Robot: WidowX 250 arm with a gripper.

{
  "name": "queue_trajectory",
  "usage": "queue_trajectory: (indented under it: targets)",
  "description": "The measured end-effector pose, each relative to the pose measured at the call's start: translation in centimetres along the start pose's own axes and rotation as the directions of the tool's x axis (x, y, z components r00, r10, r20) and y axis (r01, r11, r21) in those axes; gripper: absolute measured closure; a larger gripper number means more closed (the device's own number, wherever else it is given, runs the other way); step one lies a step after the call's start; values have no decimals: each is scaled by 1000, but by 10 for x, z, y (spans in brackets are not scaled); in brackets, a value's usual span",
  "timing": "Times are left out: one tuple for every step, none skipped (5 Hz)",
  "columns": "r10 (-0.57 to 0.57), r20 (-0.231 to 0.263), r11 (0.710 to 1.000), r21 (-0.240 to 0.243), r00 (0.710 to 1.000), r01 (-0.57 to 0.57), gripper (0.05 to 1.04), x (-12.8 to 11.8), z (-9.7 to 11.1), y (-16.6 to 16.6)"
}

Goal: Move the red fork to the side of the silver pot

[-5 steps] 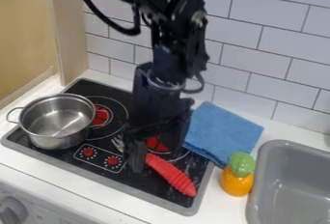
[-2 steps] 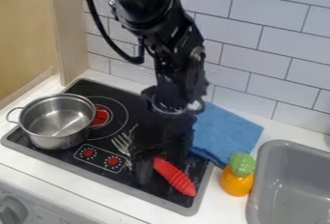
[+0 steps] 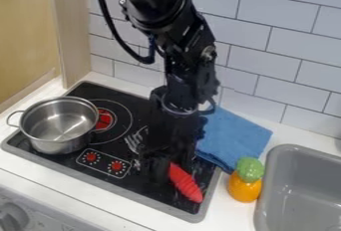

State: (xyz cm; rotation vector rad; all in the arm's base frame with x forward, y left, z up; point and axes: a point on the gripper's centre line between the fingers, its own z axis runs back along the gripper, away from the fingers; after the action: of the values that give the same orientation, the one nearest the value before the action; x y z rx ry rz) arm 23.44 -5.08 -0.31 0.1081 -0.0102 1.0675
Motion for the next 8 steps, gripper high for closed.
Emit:
queue_trajectory:
  targets:
    - [-11, -5, 1000, -8, 1000, 11, 749, 2, 2, -1]
    - [-22, -13, 1000, 8, 1000, 22, 749, 1, 3, 2]
    - [-30, -1, 999, 15, 1000, 30, 749, 2, 16, 8]
    - [-43, 14, 999, -19, 999, 43, 749, 7, 30, -1]
    - [-36, 21, 998, -53, 999, 37, 749, 12, 46, -14]
    - [30, 24, 995, -95, 999, -27, 749, 33, 58, -24]
    - [121, 36, 985, -130, 992, -115, 749, 58, 72, -39]
    - [195, 30, 976, -109, 980, -191, 749, 77, 67, -44]
